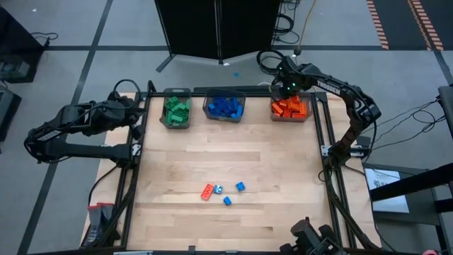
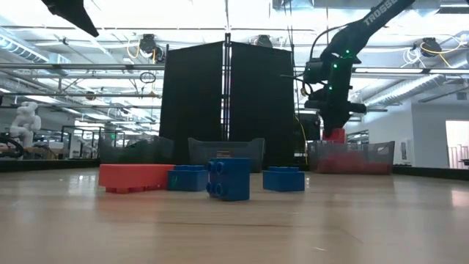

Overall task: Sort blocks
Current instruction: Put the orange game piece into the right black bin, then put the blue game piece into the middle black bin

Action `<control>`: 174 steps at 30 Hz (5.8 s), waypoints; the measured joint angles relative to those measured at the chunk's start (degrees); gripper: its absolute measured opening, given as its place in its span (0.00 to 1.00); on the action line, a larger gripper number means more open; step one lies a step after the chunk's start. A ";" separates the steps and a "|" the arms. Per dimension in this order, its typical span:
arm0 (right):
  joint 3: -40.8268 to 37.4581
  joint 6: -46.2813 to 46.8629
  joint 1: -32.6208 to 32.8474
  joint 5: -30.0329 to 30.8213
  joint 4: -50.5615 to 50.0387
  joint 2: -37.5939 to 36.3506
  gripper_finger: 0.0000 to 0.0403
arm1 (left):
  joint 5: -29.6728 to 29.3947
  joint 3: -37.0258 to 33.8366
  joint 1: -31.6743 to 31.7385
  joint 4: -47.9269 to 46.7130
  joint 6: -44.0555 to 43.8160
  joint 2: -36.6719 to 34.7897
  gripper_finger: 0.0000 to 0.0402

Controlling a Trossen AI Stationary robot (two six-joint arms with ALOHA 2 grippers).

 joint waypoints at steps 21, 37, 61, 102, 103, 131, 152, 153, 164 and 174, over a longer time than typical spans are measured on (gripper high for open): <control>-7.01 0.66 0.13 -1.27 7.88 -0.26 0.21 | -0.22 0.00 0.00 -0.06 0.00 0.00 0.00; -7.01 -0.24 0.15 -5.53 8.22 -0.39 0.38 | -0.22 0.00 0.01 -0.10 0.02 -0.01 0.00; -6.99 0.63 1.60 -5.60 15.30 -19.28 0.39 | -0.22 0.00 0.01 -0.11 0.36 -0.01 0.00; -6.99 -2.89 38.86 -9.99 26.19 -17.26 0.39 | -0.22 -0.01 -0.01 -0.11 0.20 -0.01 0.00; -6.99 -2.89 39.76 -10.02 26.66 -16.90 0.39 | -0.22 0.01 -0.01 -0.11 0.19 -0.01 0.00; -6.99 0.47 59.05 -10.01 27.77 -5.54 0.38 | -0.22 -0.01 0.01 -0.61 2.16 -0.01 0.00; -6.99 -5.39 65.51 -9.64 24.47 4.61 0.40 | -0.21 0.00 0.01 -0.56 3.65 -0.01 0.00; -6.99 -5.71 65.71 -9.18 24.11 4.68 0.41 | -0.20 -0.01 0.01 -0.55 3.65 0.00 0.00; -6.97 -8.71 66.49 -5.35 22.60 4.68 0.68 | 0.27 0.00 0.00 -0.55 3.50 -0.01 0.00; -6.97 -11.23 66.93 -5.75 22.88 4.66 0.70 | 0.92 0.00 0.01 -0.55 3.41 -0.01 0.00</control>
